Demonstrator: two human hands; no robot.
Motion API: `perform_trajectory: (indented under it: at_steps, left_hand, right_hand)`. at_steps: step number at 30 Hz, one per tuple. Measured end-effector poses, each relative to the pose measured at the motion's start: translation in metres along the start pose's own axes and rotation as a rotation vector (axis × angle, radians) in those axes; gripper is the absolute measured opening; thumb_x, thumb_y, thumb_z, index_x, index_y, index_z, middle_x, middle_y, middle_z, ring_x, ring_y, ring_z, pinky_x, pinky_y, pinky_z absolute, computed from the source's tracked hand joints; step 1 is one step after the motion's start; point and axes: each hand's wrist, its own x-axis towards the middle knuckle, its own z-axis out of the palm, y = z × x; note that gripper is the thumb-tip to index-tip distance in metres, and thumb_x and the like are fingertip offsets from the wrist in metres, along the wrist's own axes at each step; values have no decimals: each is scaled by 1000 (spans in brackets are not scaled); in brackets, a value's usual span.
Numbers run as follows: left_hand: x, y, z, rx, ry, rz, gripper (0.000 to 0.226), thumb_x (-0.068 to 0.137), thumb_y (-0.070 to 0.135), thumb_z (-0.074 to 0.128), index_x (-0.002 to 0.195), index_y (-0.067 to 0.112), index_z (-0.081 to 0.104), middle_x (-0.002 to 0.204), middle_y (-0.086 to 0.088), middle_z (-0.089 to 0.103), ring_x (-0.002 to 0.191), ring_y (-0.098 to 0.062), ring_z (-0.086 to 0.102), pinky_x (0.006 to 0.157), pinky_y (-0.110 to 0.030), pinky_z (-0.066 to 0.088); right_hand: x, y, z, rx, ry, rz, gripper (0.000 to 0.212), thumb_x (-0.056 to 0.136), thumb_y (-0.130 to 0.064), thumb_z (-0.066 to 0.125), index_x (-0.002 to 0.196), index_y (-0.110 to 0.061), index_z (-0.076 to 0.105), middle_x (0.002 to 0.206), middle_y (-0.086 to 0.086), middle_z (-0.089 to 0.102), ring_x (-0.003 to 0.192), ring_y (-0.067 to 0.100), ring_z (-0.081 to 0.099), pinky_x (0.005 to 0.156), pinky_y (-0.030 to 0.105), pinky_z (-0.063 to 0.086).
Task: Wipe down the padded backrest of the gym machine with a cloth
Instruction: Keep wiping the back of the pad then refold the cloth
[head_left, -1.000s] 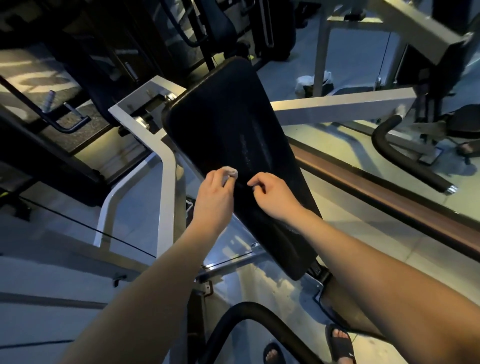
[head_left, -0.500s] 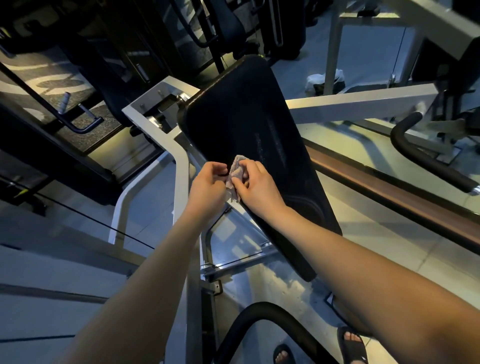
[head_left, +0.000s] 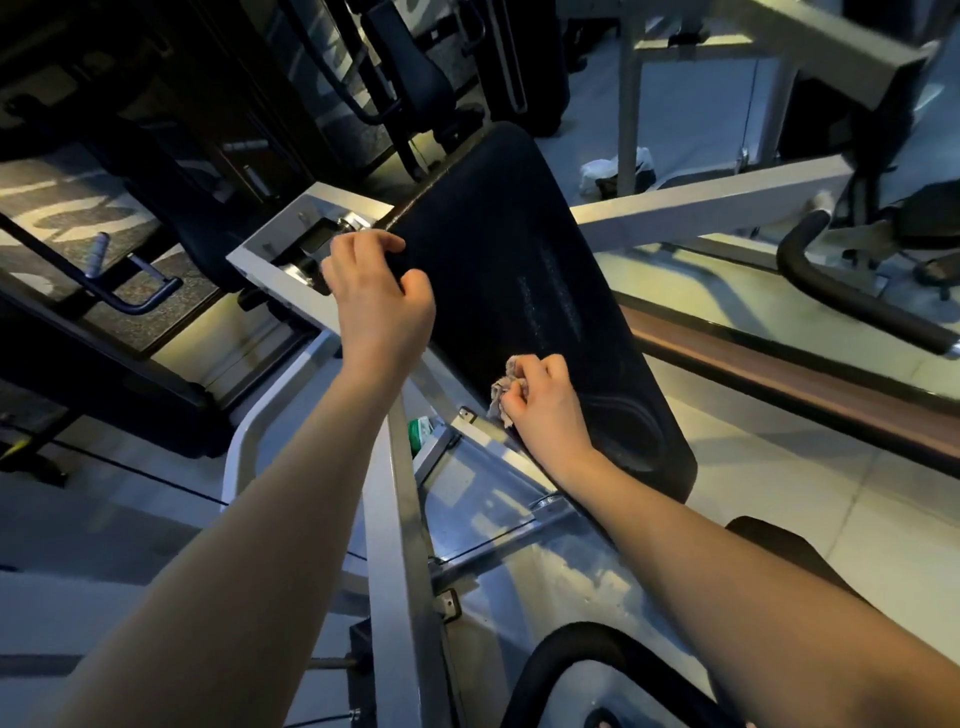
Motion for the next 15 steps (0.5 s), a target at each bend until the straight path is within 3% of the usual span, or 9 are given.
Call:
perform_trajectory:
  at_steps: [3,6,8,10,15]
  left_hand:
    - [26,0,1,59,16,21,26,91,22,49,116,14,54,121,-2,45,117,-22,39,97,-27,33]
    - [46,-1,6,100,33,22,21,97,30,45,111,16,54,114,1,48,112,-21,42,92,-33,29]
    - [56,-2,9,95,55,16,22,99,32,42,106,16,55,108,1,50,103,-19,44,88,-34,29]
    - [64,-4,15,102,73,17,25,100,34,39,104,15,56,102,0,53,95,-19,47,88,-38,33]
    - [69,-4,28,336,106,114,37,99,43,34,102,12,53,98,-8,60,94,-33,53,80,-46,38]
  right_hand:
    - [-6,-3,4,25,45,54,24,99,-18,61,122,-13,57,118,4,38,85,17,58,87,26,53]
    - [-7,-11,11,97,87,136,24,96,-13,65,118,-11,56,122,7,37,81,3,49,80,0,36]
    - [-3,-20,14,127,129,205,14,95,-6,62,106,-14,57,121,11,45,81,-1,47,76,2,34]
    - [4,-33,14,108,167,149,18,93,-1,60,96,-18,56,116,12,51,80,1,49,75,4,36]
    - [42,-50,-4,1,147,-65,19,94,-3,60,110,-12,62,115,5,48,94,13,56,87,18,44]
